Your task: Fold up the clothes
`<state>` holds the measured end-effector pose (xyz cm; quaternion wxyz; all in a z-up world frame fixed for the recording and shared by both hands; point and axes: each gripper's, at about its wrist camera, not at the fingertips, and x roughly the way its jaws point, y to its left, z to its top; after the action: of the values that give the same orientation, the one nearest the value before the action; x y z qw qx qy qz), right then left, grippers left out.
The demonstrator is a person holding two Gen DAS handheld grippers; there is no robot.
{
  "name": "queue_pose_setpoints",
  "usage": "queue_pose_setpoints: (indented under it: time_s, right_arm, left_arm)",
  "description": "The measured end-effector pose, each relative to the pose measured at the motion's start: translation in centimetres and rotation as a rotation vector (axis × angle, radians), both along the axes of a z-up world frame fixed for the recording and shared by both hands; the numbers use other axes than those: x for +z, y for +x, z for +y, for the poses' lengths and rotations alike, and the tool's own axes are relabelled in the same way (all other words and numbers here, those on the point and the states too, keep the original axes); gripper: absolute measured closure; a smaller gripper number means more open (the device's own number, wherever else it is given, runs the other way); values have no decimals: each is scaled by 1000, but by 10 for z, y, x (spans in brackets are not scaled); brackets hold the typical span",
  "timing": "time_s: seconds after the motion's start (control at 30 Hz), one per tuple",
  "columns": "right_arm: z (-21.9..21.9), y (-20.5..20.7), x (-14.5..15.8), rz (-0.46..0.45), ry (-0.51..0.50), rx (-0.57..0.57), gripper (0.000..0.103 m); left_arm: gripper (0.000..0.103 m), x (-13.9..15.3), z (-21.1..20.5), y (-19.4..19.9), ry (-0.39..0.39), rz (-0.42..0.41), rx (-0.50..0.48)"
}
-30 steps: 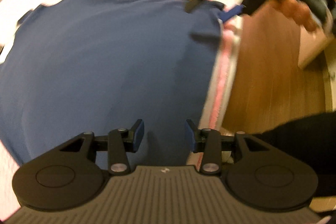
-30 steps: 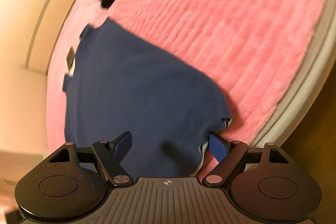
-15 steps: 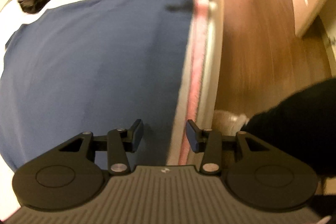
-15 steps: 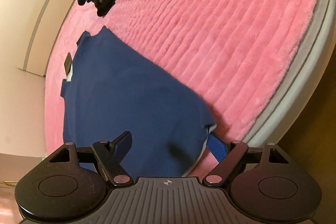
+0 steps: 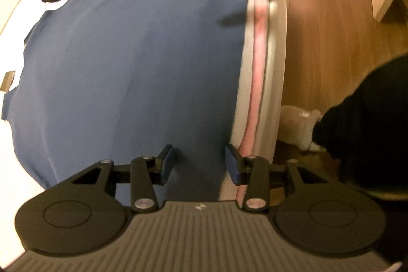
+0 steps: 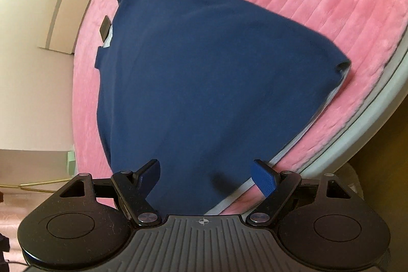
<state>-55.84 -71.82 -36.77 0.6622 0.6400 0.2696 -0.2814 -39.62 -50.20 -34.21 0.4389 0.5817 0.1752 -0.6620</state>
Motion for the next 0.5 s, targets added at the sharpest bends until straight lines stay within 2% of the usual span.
queue_pose_setpoints:
  time_s: [0.27,0.33,0.5]
  right_arm:
    - [2,10,-3,-5,16,31,21]
    - [5,14,-6,-19,35,32,21]
    - [12,24,-13,-53,83,34,21]
  left_arm:
    - [64,-7,17,-4,-38,-74,-38]
    - [65,-7,15,-3,-45,-75,-18]
    - [93,3,10,6,-61,-43,64]
